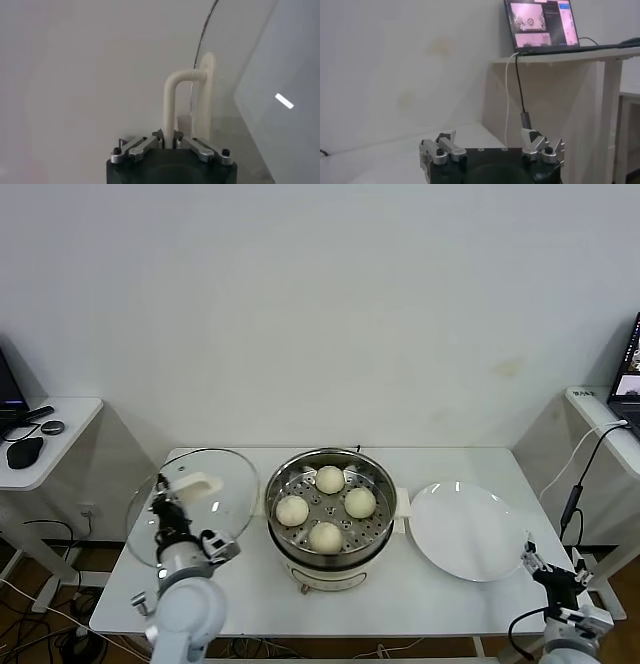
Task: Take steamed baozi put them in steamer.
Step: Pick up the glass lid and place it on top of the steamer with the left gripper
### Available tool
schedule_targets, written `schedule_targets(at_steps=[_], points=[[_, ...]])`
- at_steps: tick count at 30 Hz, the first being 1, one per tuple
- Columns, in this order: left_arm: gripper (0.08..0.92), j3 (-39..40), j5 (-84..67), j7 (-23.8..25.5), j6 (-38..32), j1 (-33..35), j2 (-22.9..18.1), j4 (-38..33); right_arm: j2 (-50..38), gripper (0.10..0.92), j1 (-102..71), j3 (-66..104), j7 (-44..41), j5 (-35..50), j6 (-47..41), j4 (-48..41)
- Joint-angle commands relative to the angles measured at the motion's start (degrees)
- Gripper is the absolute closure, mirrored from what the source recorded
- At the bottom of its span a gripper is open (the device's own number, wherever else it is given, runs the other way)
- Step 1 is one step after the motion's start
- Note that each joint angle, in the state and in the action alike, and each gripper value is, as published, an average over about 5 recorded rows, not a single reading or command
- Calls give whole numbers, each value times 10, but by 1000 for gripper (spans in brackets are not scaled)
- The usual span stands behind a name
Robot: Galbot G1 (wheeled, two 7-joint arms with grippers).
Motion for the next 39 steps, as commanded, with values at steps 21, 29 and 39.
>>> schedule_targets(at_steps=[21, 29, 39], points=[[827, 309, 69, 25, 16, -146, -80, 128, 3, 203, 3, 2, -8, 2, -13, -9], [827, 305, 86, 13, 16, -153, -78, 172, 4, 203, 5, 2, -8, 1, -13, -7], [827, 303, 111, 26, 16, -142, -73, 179, 5, 203, 9, 0, -9, -1, -11, -10]])
